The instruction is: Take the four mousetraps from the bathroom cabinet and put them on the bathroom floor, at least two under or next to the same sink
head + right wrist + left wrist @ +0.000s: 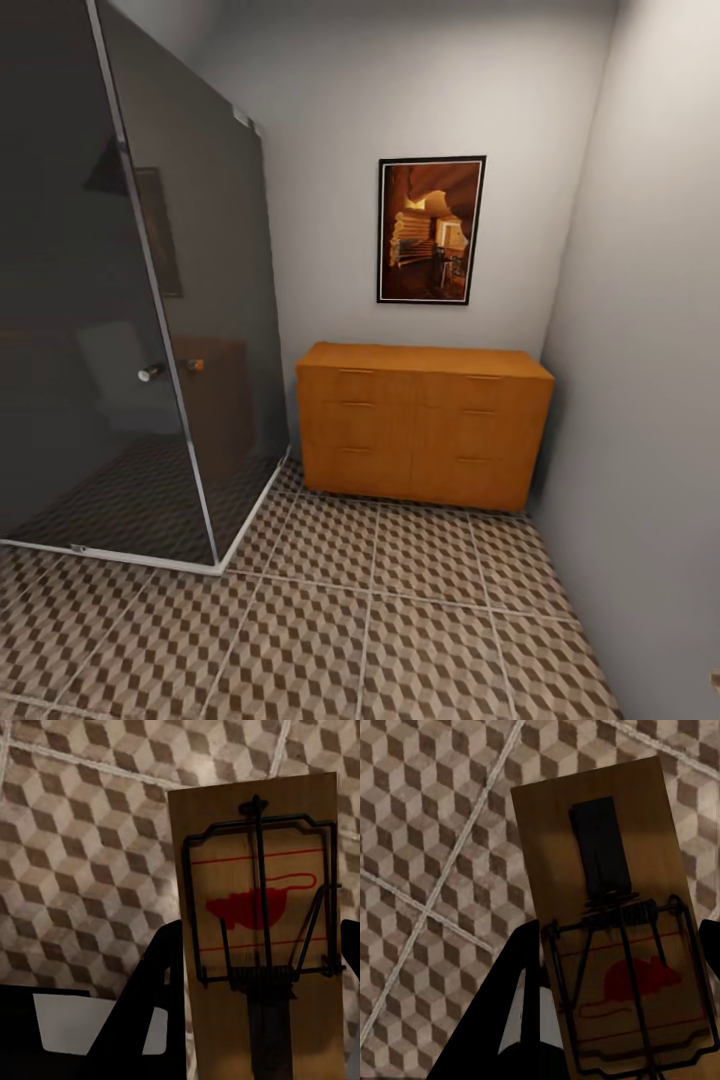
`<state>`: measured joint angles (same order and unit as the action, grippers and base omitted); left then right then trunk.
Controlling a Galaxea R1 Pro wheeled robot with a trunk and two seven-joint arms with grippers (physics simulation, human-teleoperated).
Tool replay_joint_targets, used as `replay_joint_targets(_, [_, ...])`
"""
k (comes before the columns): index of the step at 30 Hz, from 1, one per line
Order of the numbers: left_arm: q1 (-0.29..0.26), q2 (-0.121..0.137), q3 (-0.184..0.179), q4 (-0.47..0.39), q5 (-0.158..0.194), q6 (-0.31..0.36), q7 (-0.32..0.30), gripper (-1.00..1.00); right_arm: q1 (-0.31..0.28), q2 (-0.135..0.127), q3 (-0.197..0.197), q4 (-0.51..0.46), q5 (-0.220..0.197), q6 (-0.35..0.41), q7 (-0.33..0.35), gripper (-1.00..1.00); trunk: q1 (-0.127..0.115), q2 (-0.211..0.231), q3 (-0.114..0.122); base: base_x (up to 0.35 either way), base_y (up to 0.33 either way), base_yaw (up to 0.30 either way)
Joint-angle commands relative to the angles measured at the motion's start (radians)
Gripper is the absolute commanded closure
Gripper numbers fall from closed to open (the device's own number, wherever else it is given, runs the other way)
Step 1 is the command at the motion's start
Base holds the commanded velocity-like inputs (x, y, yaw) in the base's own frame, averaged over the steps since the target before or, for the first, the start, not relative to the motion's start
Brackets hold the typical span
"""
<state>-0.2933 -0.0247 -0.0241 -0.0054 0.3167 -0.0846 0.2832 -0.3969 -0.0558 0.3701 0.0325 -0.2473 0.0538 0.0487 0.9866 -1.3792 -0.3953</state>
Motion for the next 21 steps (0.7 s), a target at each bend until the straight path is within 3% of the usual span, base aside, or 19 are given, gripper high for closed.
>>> replay_joint_targets(1, [-0.001, -0.002, -0.003, 0.001, 0.004, -0.003, 0.005, 1.00, -0.001, 0.000, 0.009, 0.001, -0.013, 0.002, 0.008, 1.00, 0.000, -0.001, -0.001, 0.000, 0.000, 0.281])
replay_joint_targets(21, [0.000, -0.007, -0.002, 0.001, 0.005, -0.004, 0.004, 1.00, 0.000, -0.001, 0.009, 0.001, -0.010, -0.003, 0.008, 1.00, 0.000, -0.001, -0.001, 0.038, 0.000, 0.283])
